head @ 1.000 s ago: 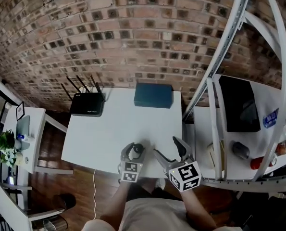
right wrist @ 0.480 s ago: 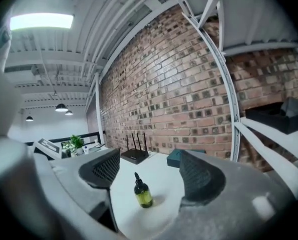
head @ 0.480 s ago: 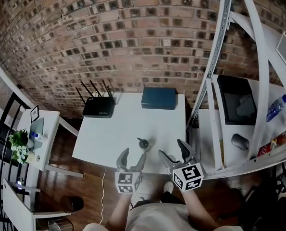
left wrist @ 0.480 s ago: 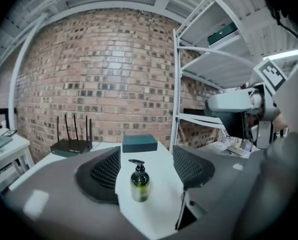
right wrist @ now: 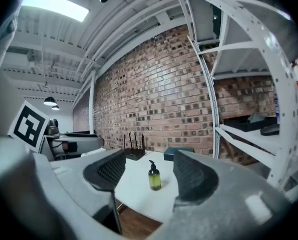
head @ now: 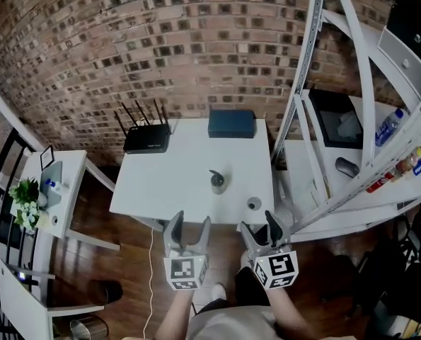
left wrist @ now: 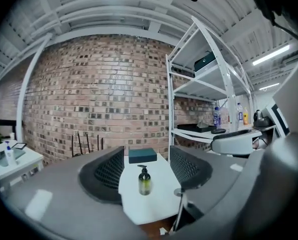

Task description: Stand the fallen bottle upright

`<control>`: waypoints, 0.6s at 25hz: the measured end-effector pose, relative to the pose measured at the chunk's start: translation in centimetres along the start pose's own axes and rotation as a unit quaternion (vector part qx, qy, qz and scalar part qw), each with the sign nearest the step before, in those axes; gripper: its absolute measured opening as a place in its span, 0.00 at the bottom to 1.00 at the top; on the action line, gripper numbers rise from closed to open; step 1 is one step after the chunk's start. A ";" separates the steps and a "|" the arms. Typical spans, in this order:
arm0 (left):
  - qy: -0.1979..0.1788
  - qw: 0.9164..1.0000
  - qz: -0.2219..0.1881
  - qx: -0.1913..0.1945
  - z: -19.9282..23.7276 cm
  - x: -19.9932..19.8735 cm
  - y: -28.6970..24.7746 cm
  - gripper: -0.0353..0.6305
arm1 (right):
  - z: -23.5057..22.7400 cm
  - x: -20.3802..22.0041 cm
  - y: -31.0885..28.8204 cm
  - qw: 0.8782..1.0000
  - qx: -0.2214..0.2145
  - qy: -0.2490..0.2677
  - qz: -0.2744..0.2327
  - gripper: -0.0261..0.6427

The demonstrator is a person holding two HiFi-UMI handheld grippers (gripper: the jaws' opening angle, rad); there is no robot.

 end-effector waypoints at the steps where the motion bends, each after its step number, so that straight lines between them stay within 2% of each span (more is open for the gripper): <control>1: 0.002 1.000 0.006 0.001 0.2 0.5 1.1 0.50 | 1.1 0.5 0.8 1.000 0.003 0.002 0.004 0.47; 4: 0.013 1.000 0.009 -0.001 0.4 0.7 3.7 0.50 | 3.4 0.3 2.0 0.999 -0.002 0.025 0.020 0.47; 6: 0.003 1.000 0.001 -0.013 0.8 -0.1 4.7 0.50 | 4.1 -1.3 1.6 0.999 -0.010 0.041 0.022 0.47; 11: -0.025 0.998 -0.029 -0.043 1.3 -2.3 5.6 0.50 | 4.6 -5.2 0.5 0.996 -0.024 0.084 -0.025 0.47; 15: -0.024 0.998 -0.042 -0.040 0.3 -3.6 5.5 0.50 | 4.7 -5.8 0.9 0.995 -0.024 0.095 -0.032 0.60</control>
Point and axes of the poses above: the fingertips, and each gripper's own axes: y backward along the fingers, z to its left, x out of its underside, the point moved 8 cm from there along y, backward along the fingers, and after that the axes turned 5 degrees about -y, right-handed, at the moved point
